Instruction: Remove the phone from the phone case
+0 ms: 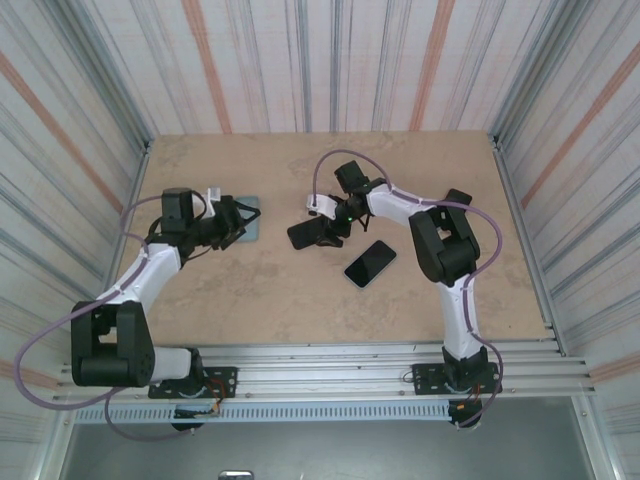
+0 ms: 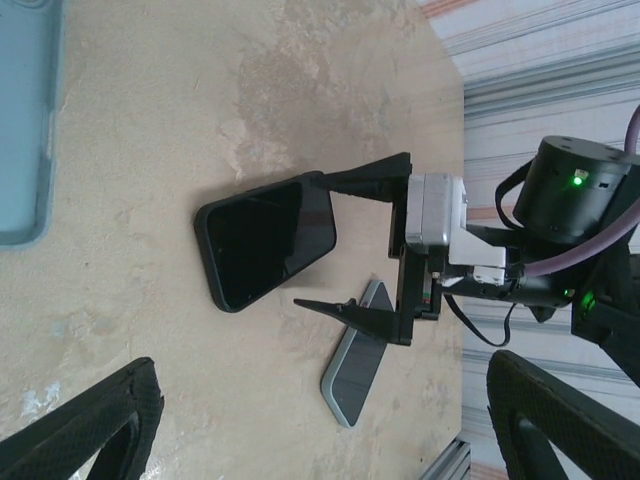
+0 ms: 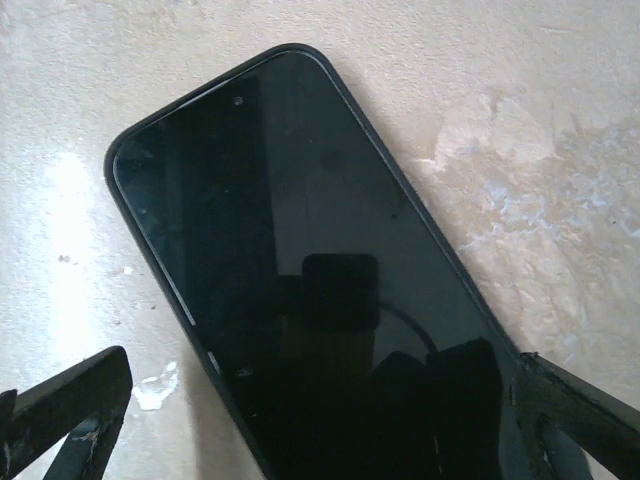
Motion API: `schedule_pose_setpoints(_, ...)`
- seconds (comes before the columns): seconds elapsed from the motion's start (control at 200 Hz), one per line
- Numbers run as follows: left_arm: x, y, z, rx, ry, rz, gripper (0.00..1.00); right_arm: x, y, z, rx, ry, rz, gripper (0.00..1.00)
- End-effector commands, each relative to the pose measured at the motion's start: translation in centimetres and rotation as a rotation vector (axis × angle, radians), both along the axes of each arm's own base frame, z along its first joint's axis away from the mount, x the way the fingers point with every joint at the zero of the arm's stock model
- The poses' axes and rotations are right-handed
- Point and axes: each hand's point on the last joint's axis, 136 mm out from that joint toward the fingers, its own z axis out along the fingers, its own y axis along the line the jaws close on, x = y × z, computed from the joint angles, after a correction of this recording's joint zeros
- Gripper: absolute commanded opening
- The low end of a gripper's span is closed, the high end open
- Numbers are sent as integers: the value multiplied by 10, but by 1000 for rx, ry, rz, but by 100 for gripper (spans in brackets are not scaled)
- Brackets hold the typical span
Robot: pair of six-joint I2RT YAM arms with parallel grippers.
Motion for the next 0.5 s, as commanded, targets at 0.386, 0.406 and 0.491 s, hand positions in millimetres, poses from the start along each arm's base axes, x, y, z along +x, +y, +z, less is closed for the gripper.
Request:
schedule_pose_setpoints(0.386, -16, -4, -1, 15, 22, -49, 87, 8, 6, -10, -4, 4, 135, 99)
schedule_pose_setpoints(0.406, -16, -4, 0, 18, 21, -52, 87, 8, 6, -10, -2, 12, 134, 99)
schedule_pose_setpoints(0.491, -16, -4, 1, 24, 17, -59, 87, 5, 4, -13, -11, 34, 141, 99)
